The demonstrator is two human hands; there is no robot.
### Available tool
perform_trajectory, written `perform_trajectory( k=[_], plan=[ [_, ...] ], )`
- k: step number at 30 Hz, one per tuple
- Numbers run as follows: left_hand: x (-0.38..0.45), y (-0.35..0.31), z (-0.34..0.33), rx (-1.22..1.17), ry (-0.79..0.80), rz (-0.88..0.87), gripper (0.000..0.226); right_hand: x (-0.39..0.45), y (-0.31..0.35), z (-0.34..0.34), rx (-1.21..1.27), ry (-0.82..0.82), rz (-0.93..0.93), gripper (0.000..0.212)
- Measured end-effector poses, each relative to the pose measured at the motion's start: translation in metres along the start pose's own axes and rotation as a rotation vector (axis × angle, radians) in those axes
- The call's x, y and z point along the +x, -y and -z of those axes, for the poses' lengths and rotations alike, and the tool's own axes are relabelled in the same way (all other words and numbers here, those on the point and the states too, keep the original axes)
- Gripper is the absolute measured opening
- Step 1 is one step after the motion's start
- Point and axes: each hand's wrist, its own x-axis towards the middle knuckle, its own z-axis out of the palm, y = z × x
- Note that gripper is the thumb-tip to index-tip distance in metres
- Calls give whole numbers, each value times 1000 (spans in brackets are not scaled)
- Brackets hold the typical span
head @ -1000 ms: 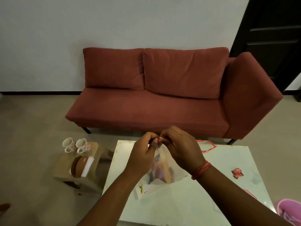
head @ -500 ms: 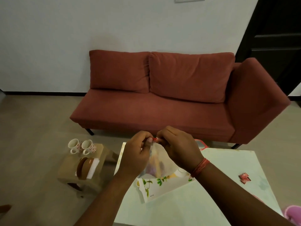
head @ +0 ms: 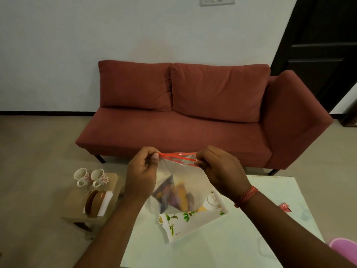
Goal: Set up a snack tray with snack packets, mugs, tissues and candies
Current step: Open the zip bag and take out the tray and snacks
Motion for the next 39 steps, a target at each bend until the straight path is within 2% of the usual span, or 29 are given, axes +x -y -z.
perform_trajectory(
  k=[4,12,16,24,31,34,39],
  plan=[
    [8,8,7,-40,-57,51,26,-4,-11,6,-30,3,-25,17],
    [13,15,13,-49,-154,29,24,-9,-29,10,-78,-14,0,19],
    [15,17,15,-69,-180,65,26,-10,-39,17,-113,-31,-17,8],
    [18,16,21,-124,-247,122,30,-12,-61,32,-161,-15,-42,7],
    [16,6,12,-142,-233,126,29,-16,-63,29,-51,-43,-90,7],
    [15,0,7,-133,-218,134,24,-17,-61,28,6,-33,-70,6],
    [13,-9,0,-134,-160,82,28,-13,-43,31,48,-5,-15,14]
  ],
)
